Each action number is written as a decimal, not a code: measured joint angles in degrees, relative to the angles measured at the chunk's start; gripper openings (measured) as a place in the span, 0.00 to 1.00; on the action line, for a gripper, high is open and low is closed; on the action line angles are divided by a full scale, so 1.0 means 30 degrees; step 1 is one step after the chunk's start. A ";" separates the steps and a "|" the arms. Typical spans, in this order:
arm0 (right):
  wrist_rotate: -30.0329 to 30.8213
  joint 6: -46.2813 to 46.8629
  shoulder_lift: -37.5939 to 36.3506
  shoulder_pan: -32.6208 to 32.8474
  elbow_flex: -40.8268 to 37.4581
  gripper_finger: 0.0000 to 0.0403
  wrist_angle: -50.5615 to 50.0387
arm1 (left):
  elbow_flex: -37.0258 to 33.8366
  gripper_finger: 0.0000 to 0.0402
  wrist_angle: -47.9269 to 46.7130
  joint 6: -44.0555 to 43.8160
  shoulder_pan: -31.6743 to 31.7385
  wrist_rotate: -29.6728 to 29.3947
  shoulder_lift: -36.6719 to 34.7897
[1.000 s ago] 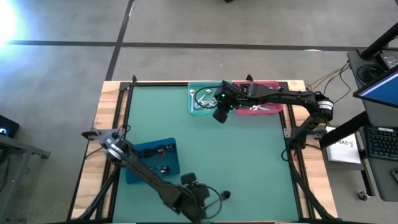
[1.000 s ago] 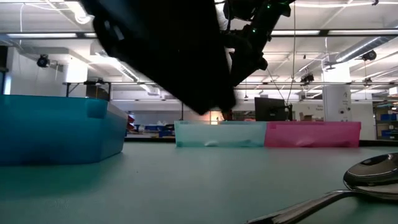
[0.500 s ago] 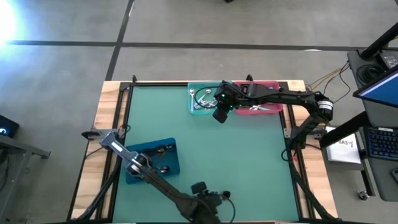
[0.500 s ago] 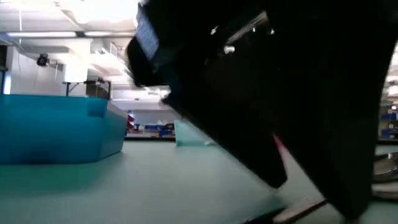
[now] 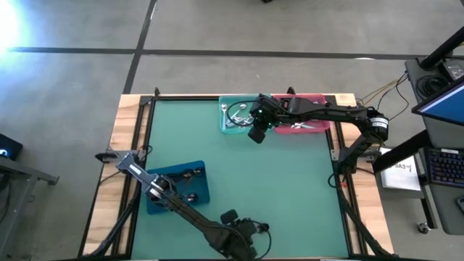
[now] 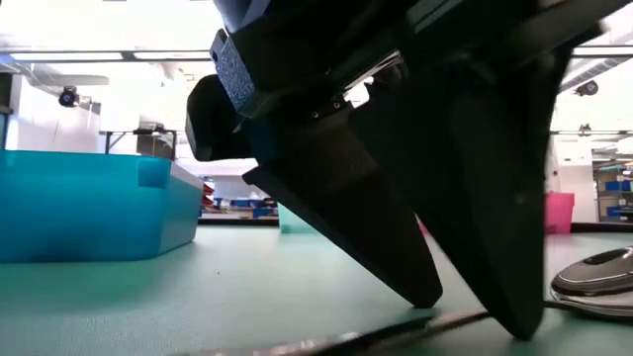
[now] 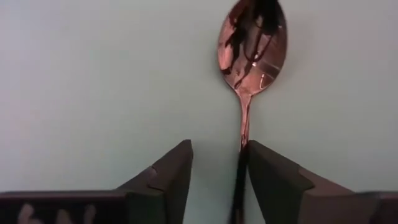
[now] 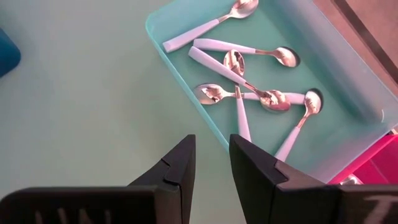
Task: Sort silverware by color (type)
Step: Put the black spoon into the dark blue bin
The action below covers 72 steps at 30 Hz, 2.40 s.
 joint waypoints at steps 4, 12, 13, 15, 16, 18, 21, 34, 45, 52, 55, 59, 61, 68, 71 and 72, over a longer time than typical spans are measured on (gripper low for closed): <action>0.0000 0.0016 0.0000 0.0003 0.0000 0.22 -0.0002 | -0.0024 0.24 -0.0052 0.0202 0.0026 0.0072 0.0036; 0.0000 0.0014 0.0000 0.0007 0.0000 0.22 -0.0002 | 0.0750 0.02 -0.0898 0.0574 0.0041 0.0528 0.0132; 0.0003 0.0022 0.0000 0.0004 0.0000 0.22 0.0001 | 0.0933 0.01 -0.1122 0.0608 0.0048 0.0582 0.0152; 0.0000 0.0007 0.0000 0.0002 0.0000 0.22 -0.0002 | 0.1312 0.01 -0.1793 0.0646 0.0048 0.0594 0.0180; 0.0000 0.0007 0.0000 0.0000 0.0000 0.22 -0.0002 | 0.1511 0.01 -0.2195 0.0749 0.0048 0.0622 0.0200; -0.0002 0.0020 0.0000 0.0001 0.0000 0.22 -0.0002 | 0.1958 0.01 -0.3103 0.1020 0.0061 0.0677 0.0241; 0.0000 0.0007 0.0000 0.0000 0.0000 0.22 -0.0002 | 0.2861 0.00 -0.5090 0.1335 0.0124 0.0869 0.0314; 0.0000 0.0014 0.0000 0.0007 0.0000 0.22 -0.0002 | 0.3075 0.00 -1.2052 0.1607 0.0383 0.0524 -0.1710; 0.0004 0.0000 0.0000 0.0003 0.0000 0.22 0.0005 | -0.5001 0.00 -1.1482 0.1469 0.0449 0.0443 -0.7605; 0.0002 0.0009 0.0000 0.0002 0.0000 0.22 0.0003 | -1.3855 0.00 -0.7205 0.1548 0.0449 0.0554 -1.3596; 0.0000 0.0000 0.0000 0.0000 0.0000 0.22 -0.0002 | -1.6690 0.00 -0.5879 0.1306 0.0449 0.0624 -1.6064; 0.0003 0.0010 0.0000 0.0003 0.0000 0.22 -0.0002 | -1.9464 0.01 -0.4643 0.1065 0.0449 0.0979 -1.8644; 0.0009 0.0007 0.0000 0.0000 0.0000 0.22 -0.0002 | -2.0493 0.02 -0.4162 0.0830 0.0449 0.0998 -1.9644; 0.0001 0.0016 0.0000 0.0000 0.0000 0.22 -0.0002 | -2.2347 0.05 -0.3575 -0.2049 0.0463 0.0983 -2.1239; 0.0001 0.0007 0.0000 0.0003 0.0000 0.22 -0.0002 | -2.2534 0.10 -0.3591 -0.2877 0.0463 0.0959 -2.1252; 0.0000 0.0017 0.0000 0.0001 0.0000 0.22 -0.0002 | -2.2518 0.12 -0.3541 -0.3050 0.0463 0.0938 -2.1252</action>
